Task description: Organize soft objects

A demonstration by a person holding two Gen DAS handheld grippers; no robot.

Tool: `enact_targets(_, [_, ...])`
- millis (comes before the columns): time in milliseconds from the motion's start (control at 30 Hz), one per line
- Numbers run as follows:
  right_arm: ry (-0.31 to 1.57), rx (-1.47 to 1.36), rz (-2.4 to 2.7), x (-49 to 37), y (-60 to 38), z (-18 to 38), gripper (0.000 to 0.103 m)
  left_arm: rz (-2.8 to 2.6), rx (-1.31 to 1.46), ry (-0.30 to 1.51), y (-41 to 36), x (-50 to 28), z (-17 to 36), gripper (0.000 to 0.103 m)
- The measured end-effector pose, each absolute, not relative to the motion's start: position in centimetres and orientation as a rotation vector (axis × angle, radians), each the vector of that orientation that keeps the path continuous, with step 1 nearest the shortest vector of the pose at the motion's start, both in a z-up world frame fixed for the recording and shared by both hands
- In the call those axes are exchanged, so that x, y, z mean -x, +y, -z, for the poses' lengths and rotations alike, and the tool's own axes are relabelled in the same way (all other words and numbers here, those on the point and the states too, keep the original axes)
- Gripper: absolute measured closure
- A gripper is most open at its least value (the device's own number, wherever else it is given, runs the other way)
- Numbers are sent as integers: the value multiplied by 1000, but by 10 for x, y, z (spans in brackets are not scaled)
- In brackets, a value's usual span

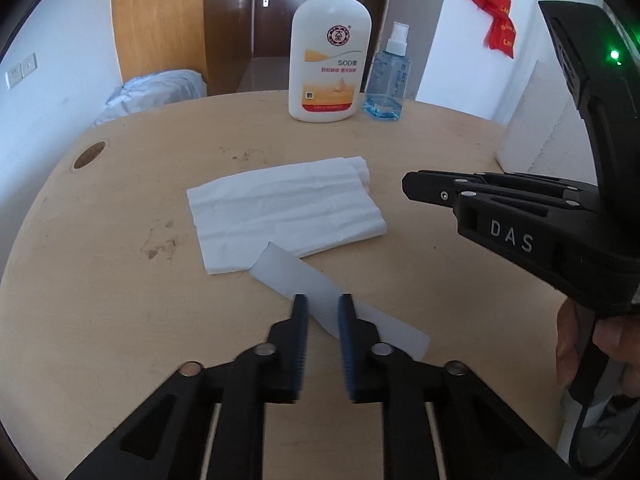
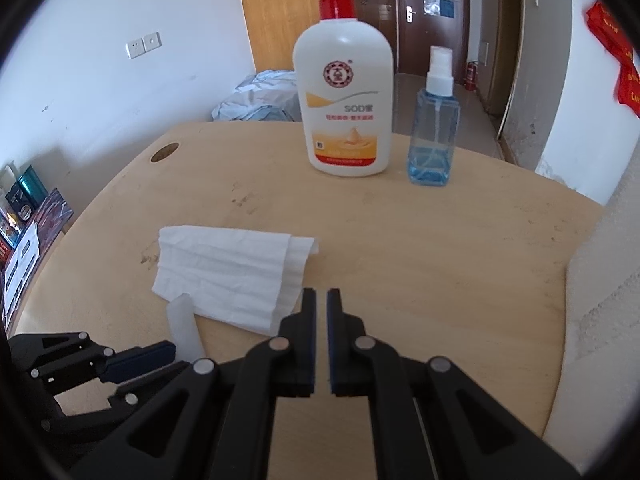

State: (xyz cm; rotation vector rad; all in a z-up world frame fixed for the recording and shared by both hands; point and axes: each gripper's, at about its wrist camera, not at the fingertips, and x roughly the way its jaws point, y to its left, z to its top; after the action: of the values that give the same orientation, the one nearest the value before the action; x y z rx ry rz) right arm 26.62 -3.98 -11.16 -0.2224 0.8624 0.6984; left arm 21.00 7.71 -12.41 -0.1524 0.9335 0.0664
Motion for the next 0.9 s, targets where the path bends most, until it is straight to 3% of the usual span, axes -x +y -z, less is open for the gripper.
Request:
enact_targets(33, [862,221,-699,-266,-40,111,96,-56,164,932,79,-210,124,98])
enact_targets(300, [863,227,-702,-266,-39,113,96,-49,195,899,82,-203,116,99])
enact_targets(533, [871,226,-709,-266,-37,114,96,-110,247,897,87,-203,110,92])
enact_targets(833, [868,227,-727,-264,-37,113,96,-157,269,944,85,-209,121,91])
enact_targets(900, [868,228,-728,-263,-37,113,96,-162,273,950,86,-210,122,86])
